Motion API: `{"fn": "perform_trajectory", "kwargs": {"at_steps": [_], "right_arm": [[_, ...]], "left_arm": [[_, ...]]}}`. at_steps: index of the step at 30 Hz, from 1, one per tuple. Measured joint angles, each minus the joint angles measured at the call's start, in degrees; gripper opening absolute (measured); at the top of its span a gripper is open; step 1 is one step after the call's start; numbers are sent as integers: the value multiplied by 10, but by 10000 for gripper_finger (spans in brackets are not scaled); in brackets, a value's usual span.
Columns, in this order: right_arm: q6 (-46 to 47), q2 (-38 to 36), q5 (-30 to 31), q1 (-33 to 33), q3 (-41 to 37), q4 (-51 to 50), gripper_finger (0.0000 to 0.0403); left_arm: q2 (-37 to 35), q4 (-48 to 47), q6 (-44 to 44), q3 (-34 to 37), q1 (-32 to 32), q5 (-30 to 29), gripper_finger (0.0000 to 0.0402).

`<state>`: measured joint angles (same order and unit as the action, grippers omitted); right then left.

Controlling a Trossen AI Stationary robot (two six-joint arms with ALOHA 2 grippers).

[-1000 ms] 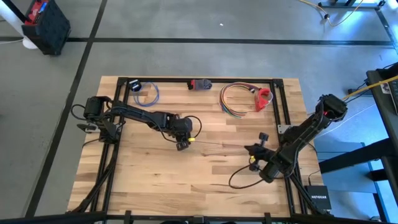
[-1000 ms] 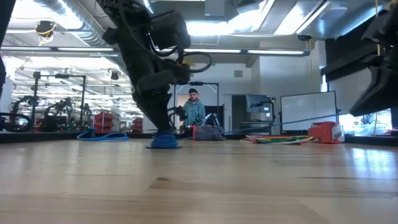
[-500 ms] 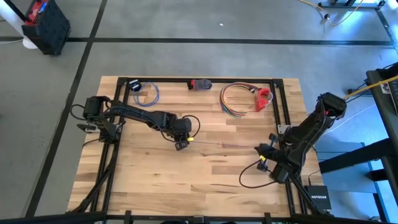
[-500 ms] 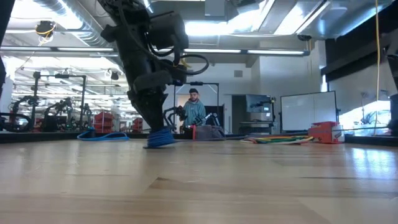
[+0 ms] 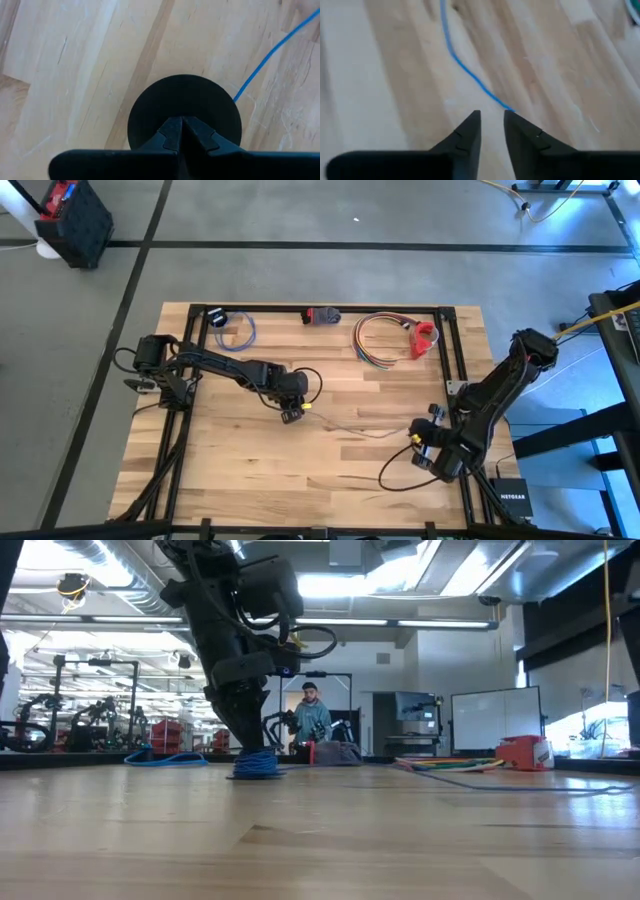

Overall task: Coil cords
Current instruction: Uncoil the blue wire from the black spool

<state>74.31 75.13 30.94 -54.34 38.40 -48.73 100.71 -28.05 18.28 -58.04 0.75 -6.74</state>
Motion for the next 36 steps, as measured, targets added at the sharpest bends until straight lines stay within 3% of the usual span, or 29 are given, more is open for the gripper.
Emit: {"fn": "perform_trajectory", "kwargs": {"at_steps": [5, 8, 11, 14, 20, 27, 36], "right_arm": [[-109, 0, -11, 55, 59, 17, 125], [-204, 0, 29, 99, 72, 70, 146], [-309, 7, 65, 158, 61, 187, 160], [-423, 36, 59, 224, 40, 325, 165], [-614, 148, -56, 334, 29, 616, 165], [-633, 305, -140, 418, 30, 820, 166], [-612, 378, -182, 447, 75, 832, 166]], "left_arm": [[0, 9, -1, 0, 0, 0, 4], [0, 14, -5, 0, 0, 0, 4], [0, 15, -5, 0, 0, 0, 4], [0, 17, -5, 0, 0, 0, 4], [0, 22, -12, 0, 0, -1, 4], [0, 39, -18, 0, 0, -1, 4], [0, 41, -20, 0, 0, -1, 4]]}}
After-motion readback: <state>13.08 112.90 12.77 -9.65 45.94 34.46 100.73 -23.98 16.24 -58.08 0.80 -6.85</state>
